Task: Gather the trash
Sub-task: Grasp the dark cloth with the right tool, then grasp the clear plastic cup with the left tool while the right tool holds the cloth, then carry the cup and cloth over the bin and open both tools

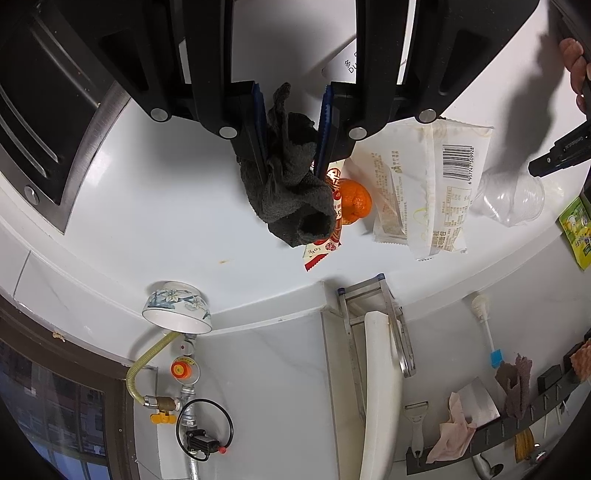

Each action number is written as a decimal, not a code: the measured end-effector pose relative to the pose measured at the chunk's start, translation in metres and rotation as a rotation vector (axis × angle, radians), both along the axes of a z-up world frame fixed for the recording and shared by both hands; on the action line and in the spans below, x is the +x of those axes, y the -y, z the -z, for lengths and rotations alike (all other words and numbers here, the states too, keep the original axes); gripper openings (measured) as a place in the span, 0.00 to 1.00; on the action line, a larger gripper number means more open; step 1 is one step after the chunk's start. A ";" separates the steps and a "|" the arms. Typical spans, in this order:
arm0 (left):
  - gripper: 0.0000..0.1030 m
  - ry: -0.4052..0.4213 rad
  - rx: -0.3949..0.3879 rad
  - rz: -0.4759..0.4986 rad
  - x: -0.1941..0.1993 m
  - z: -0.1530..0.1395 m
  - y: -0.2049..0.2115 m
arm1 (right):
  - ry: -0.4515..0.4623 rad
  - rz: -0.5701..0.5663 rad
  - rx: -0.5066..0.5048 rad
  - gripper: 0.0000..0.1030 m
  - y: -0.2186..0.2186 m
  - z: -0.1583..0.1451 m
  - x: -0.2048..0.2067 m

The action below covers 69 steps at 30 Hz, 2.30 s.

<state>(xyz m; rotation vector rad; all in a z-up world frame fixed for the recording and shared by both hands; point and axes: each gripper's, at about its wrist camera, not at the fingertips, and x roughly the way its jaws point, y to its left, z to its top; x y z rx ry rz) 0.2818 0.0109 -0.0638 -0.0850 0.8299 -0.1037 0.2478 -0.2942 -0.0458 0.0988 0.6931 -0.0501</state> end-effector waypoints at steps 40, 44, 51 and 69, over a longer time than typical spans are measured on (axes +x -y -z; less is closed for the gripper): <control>0.75 0.058 -0.057 0.388 0.046 -0.011 -0.013 | 0.070 0.007 0.052 0.22 0.012 -0.037 -0.048; 0.75 0.032 -0.106 0.389 0.054 -0.005 -0.012 | 0.077 0.000 0.045 0.22 0.008 -0.037 -0.048; 0.52 0.024 -0.175 0.422 0.058 -0.008 -0.005 | 0.077 -0.005 0.041 0.22 0.005 -0.036 -0.047; 0.04 0.063 -0.083 0.343 0.004 -0.028 0.014 | 0.071 -0.009 0.041 0.21 0.002 -0.036 -0.069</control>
